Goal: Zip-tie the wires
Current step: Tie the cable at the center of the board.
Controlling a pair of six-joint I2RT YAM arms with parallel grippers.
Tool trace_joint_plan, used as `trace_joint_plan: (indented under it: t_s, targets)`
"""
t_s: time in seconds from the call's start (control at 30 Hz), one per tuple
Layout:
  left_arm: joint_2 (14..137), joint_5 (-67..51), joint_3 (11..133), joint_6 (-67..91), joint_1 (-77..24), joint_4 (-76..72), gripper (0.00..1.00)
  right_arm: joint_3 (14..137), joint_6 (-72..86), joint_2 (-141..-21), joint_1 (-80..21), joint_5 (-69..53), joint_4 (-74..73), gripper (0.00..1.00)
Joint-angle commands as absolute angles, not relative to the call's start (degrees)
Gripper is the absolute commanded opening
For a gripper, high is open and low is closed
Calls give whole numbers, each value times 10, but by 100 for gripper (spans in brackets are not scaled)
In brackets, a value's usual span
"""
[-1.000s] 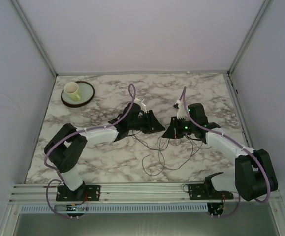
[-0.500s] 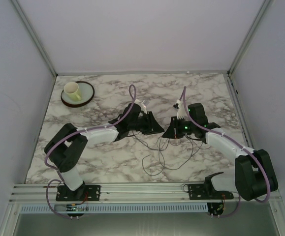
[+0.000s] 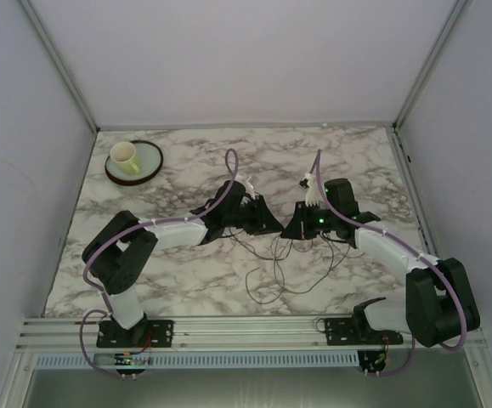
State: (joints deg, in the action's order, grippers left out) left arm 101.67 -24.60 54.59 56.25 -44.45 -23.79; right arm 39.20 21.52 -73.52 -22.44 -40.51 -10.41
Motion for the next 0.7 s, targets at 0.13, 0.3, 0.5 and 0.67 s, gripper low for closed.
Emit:
trace_joint_plan:
  t_s: [0.13,0.3,0.5,0.67]
  targets:
    - [1020,-260,566,569,-448,-263,16,410,208,-732,-233,-404,-96,0]
    - [1020,-266,566,569,-447,-266,0,410,208,-734,-233,-403,-96,0]
    - [1015,-264,566,569,-440,-269,0,407,210,-731,-233,-400,-96,0]
    - [1006,-261,578,560,-418,-255,0,399,211,-731,-236,-393,-97,0]
